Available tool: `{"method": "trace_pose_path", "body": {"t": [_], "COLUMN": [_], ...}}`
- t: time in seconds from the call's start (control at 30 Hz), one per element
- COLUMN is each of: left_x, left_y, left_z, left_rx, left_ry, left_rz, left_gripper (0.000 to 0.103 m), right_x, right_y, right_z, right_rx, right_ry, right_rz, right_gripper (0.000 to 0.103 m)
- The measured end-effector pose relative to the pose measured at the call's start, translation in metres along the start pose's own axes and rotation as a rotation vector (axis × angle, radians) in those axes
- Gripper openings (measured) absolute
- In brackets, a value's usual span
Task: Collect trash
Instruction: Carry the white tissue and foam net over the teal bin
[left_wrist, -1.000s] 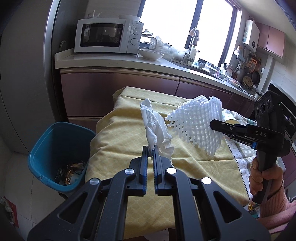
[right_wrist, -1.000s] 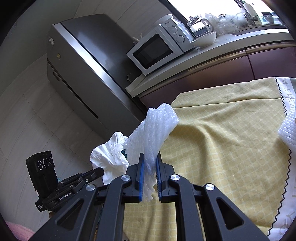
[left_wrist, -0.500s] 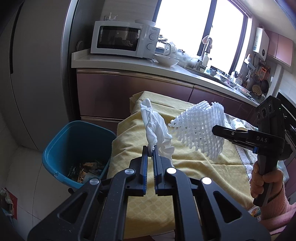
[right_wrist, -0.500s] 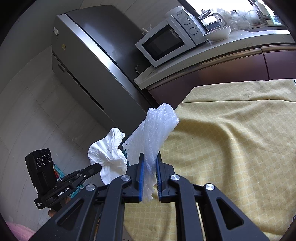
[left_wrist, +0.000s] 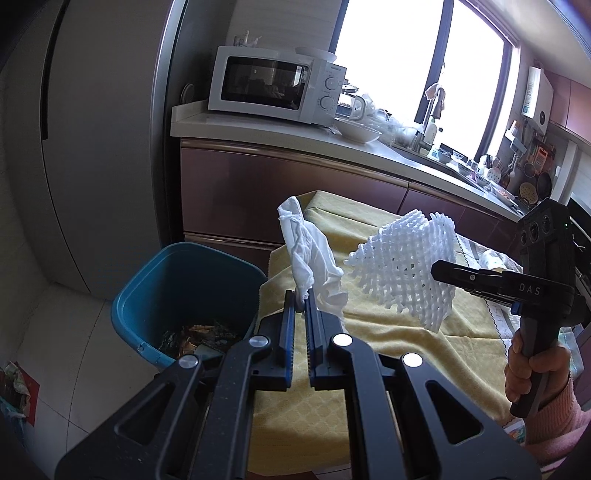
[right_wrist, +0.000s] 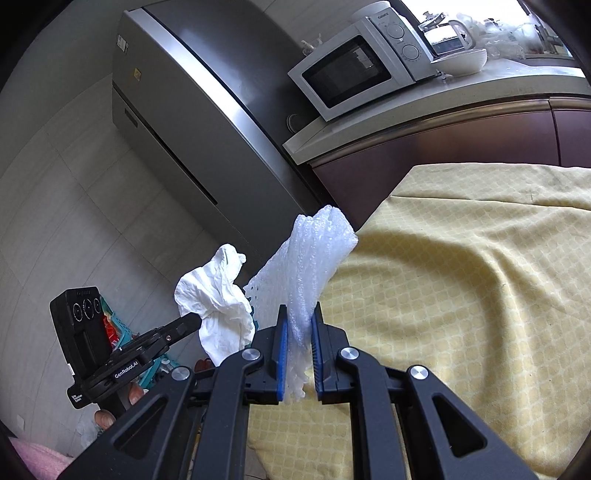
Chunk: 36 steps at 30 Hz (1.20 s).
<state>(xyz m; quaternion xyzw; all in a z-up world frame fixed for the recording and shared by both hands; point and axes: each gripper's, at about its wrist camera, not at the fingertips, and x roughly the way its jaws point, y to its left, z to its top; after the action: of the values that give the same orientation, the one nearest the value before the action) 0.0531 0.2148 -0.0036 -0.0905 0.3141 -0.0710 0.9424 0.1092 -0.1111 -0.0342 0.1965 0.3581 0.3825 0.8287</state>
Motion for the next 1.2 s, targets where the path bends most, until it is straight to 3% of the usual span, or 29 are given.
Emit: {"method": "trace_pose_path", "body": {"t": [1.2], "left_x": [-0.002], "left_y": [0.066], "left_z": [0.001], "left_rx": [-0.112], "left_ry": [-0.019], "left_rz": [0.142], "left_gripper": [0.006], "right_x": [0.076], "right_y": [0.050], "right_z": [0.007], "right_rx": [-0.124], "right_ry": [0.127], "right_rz": [0.041], "right_gripper": [0.010]}}
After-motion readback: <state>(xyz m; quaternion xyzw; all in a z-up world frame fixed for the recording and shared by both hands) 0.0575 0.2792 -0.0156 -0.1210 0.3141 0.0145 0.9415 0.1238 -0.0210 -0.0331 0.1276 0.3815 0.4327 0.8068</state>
